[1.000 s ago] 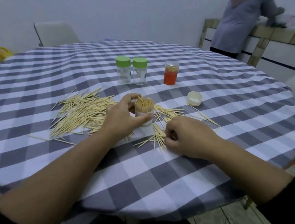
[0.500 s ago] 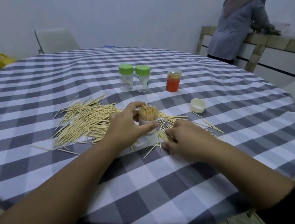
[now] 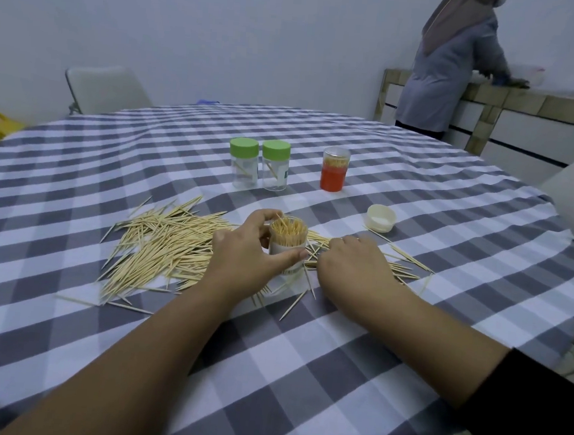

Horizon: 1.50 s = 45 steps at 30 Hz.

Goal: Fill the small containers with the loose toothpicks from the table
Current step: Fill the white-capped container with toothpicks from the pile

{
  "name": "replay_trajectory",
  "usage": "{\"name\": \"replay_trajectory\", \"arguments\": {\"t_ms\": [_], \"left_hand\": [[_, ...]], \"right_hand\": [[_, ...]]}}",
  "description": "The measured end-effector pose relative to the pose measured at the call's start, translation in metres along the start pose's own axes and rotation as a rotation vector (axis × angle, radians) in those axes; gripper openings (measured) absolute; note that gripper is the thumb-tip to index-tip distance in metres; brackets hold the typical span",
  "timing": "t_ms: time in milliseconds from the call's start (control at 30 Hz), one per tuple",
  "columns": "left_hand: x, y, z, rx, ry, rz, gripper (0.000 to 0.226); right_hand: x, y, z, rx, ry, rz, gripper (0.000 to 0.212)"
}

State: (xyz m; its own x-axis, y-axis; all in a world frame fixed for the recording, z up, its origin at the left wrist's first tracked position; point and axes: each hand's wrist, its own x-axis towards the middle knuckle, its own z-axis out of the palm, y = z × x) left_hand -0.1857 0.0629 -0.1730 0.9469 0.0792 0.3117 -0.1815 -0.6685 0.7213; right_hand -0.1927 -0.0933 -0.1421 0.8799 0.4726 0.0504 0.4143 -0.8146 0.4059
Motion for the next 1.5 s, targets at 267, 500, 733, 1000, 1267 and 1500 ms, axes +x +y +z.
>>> {"name": "replay_trajectory", "arguments": {"t_ms": [267, 500, 733, 1000, 1267, 1500], "left_hand": [[0.004, -0.001, -0.002, 0.019, 0.071, -0.074, 0.066], [0.005, 0.0, -0.002, 0.021, 0.047, -0.061, 0.067], [0.004, 0.003, 0.0, 0.035, 0.004, -0.005, 0.065], [0.009, -0.004, 0.003, 0.061, 0.021, 0.027, 0.064], [0.012, -0.008, 0.006, 0.092, 0.041, 0.091, 0.063], [0.014, -0.012, 0.008, 0.091, 0.035, 0.079, 0.066]], "right_hand": [[0.009, -0.001, 0.004, -0.025, 0.084, -0.017, 0.024], [0.018, 0.028, -0.003, 0.438, 0.122, 0.193, 0.019], [0.039, 0.02, -0.016, 1.713, 0.556, 0.224, 0.02], [0.045, -0.005, -0.004, 1.862, 0.399, 0.217, 0.019], [0.045, -0.005, 0.002, 1.787, 0.262, 0.214, 0.017], [0.047, 0.0, 0.011, 1.758, 0.303, 0.138, 0.033]]}}
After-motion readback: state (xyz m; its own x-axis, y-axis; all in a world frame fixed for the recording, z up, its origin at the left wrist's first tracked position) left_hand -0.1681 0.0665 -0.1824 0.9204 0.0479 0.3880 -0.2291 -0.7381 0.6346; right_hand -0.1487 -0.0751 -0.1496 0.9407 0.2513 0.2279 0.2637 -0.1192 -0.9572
